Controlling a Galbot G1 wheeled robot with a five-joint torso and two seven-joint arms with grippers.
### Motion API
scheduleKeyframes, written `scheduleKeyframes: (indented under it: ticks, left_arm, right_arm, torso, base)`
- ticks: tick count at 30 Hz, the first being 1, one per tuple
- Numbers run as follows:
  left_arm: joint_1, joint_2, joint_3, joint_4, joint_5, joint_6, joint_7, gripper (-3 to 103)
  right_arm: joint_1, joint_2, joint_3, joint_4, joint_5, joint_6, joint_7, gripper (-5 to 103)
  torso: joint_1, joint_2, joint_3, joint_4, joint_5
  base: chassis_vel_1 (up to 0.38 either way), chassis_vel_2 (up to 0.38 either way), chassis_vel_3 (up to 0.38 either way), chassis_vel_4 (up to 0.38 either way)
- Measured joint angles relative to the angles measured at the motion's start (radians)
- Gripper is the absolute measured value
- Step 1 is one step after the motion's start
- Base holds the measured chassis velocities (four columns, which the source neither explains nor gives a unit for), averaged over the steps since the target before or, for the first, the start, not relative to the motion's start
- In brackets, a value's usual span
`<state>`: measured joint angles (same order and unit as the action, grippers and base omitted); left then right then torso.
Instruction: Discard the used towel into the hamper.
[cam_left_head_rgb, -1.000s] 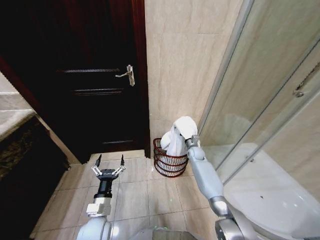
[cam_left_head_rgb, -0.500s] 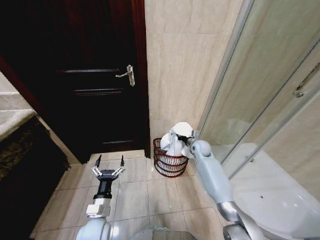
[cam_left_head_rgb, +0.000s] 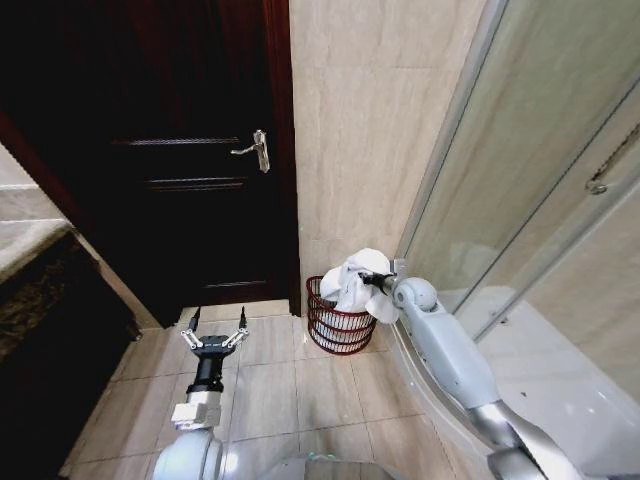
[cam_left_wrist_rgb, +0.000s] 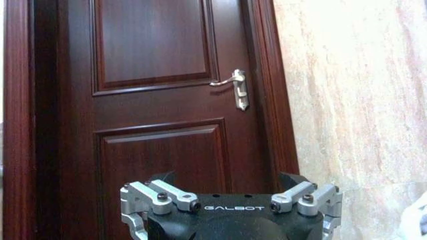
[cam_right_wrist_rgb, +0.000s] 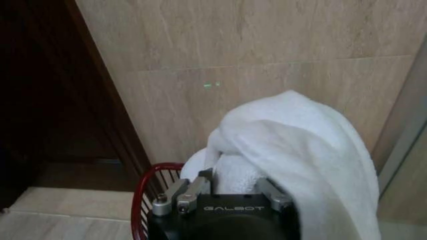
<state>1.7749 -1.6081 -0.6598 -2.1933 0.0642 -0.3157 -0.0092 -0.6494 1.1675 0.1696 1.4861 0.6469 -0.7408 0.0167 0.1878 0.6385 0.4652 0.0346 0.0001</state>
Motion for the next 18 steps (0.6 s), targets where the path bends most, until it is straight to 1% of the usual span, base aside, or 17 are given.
scheduleKeyframes:
  ticks: [2, 6, 8, 10, 11, 13, 15, 16, 17, 18]
  left_arm:
    - [0.000, 0.000, 0.000, 0.001, 0.000, 0.001, -0.006, 100]
    - [-0.001, 0.000, -0.003, 0.005, -0.001, 0.001, -0.016, 100]
    - [-0.001, 0.000, -0.003, 0.005, -0.001, 0.002, -0.016, 100]
    - [-0.003, 0.000, -0.002, 0.002, 0.000, 0.006, -0.016, 100]
    - [-0.003, 0.000, -0.002, 0.002, 0.000, 0.006, -0.016, 100]
    - [-0.006, 0.000, 0.001, 0.000, 0.001, 0.010, -0.016, 100]
    - [-0.010, 0.000, 0.004, -0.004, 0.003, 0.014, -0.016, 100]
    - [-0.010, 0.000, 0.004, -0.004, 0.003, 0.014, -0.016, 100]
    - [-0.010, 0.000, 0.004, -0.005, 0.004, 0.015, -0.016, 100]
    - [-0.010, 0.000, 0.004, -0.006, 0.004, 0.016, -0.016, 100]
  right_arm:
    - [0.003, -0.009, -0.011, -0.004, 0.013, 0.001, 0.001, 30]
    - [0.006, -0.041, -0.052, -0.018, 0.011, 0.003, -0.018, 51]
    - [0.006, -0.044, -0.052, -0.019, 0.007, 0.004, -0.022, 51]
    - [0.005, -0.064, -0.062, -0.011, 0.009, 0.005, -0.032, 62]
    - [0.005, -0.064, -0.062, -0.011, 0.009, 0.005, -0.032, 62]
    - [-0.002, -0.086, -0.084, -0.004, 0.011, 0.005, -0.038, 73]
    - [-0.023, -0.123, -0.111, 0.002, 0.019, 0.005, -0.050, 84]
    - [-0.023, -0.123, -0.111, 0.002, 0.019, 0.005, -0.050, 84]
    - [-0.032, -0.133, -0.116, 0.002, 0.032, 0.006, -0.047, 90]
    - [-0.040, -0.141, -0.120, 0.003, 0.042, 0.006, -0.043, 90]
  torso:
    - [0.000, 0.000, 0.000, 0.0001, 0.0000]
    - [0.000, 0.000, 0.000, 0.0000, 0.0001]
    - [0.000, 0.000, 0.000, 0.0000, 0.0002]
    - [0.000, 0.000, 0.000, 0.0001, -0.0001]
    - [0.000, 0.000, 0.000, 0.0001, -0.0001]
    - [0.000, 0.000, 0.000, 0.0002, -0.0002]
    - [0.000, 0.000, 0.000, -0.0001, 0.0000]
    - [0.000, 0.000, 0.000, -0.0001, 0.0000]
    - [0.000, 0.000, 0.000, -0.0001, -0.0001]
    - [0.000, 0.000, 0.000, -0.0001, 0.0001]
  base:
    - [0.000, 0.000, 0.000, 0.000]
    - [0.000, 0.000, 0.000, 0.000]
    - [0.000, 0.000, 0.000, 0.000]
    - [0.000, 0.000, 0.000, 0.000]
    - [0.000, 0.000, 0.000, 0.000]
    - [0.000, 0.000, 0.000, 0.000]
    - [0.000, 0.000, 0.000, 0.000]
    - [0.000, 0.000, 0.000, 0.000]
    - [0.000, 0.000, 0.000, 0.000]
    - [0.000, 0.000, 0.000, 0.000]
